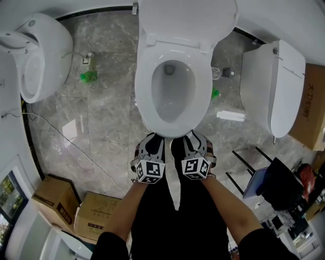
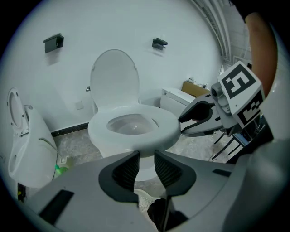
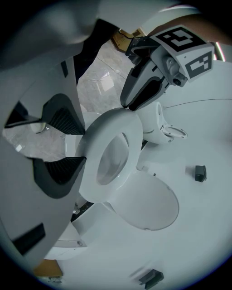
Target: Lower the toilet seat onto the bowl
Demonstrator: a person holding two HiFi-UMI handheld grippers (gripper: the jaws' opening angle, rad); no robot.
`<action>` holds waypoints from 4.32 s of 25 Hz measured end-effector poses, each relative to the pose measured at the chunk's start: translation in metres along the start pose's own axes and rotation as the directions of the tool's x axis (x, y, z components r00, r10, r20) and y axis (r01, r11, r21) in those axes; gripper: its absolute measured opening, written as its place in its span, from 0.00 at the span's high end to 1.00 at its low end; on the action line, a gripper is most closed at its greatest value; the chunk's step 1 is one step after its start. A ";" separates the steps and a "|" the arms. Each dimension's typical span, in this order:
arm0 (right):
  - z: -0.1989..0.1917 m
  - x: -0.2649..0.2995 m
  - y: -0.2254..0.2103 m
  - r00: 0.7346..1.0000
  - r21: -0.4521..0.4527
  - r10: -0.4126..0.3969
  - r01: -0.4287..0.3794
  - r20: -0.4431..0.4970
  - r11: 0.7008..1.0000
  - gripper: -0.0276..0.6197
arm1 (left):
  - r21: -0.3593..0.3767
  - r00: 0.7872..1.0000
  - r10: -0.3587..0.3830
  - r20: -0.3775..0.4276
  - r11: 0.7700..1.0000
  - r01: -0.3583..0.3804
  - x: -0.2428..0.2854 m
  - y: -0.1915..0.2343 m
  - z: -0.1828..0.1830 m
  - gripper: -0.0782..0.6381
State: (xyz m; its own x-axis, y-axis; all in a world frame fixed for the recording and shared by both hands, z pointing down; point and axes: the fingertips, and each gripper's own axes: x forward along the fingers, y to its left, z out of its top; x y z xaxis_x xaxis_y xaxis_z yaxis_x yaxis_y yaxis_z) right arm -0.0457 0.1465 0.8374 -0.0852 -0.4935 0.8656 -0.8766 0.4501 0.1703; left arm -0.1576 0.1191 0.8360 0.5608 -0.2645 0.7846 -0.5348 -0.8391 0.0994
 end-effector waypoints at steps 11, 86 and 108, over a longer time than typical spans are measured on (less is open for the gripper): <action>-0.018 0.024 0.014 1.000 0.010 0.028 -0.028 -0.010 1.000 0.70 | -0.054 0.999 0.022 -0.028 0.998 -0.024 0.022 0.000 -0.030 0.73; -0.025 0.080 -0.015 0.996 0.250 0.050 -0.068 0.079 0.966 0.73 | -0.396 0.988 0.042 -0.150 0.913 -0.099 0.087 0.017 -0.093 0.75; 0.098 -0.262 -0.186 0.902 0.539 -0.154 -0.098 0.403 0.836 0.75 | -0.398 0.916 0.182 0.356 0.917 -0.027 -0.160 -0.042 0.241 0.83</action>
State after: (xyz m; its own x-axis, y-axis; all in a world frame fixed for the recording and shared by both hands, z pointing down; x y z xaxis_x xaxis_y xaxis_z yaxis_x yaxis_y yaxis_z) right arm 0.0934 0.1190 0.5326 -0.1326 -0.8146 0.5647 -0.9803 0.0234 -0.1964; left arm -0.0723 0.0819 0.5587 0.6417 -0.5646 0.5190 -0.7574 -0.5730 0.3132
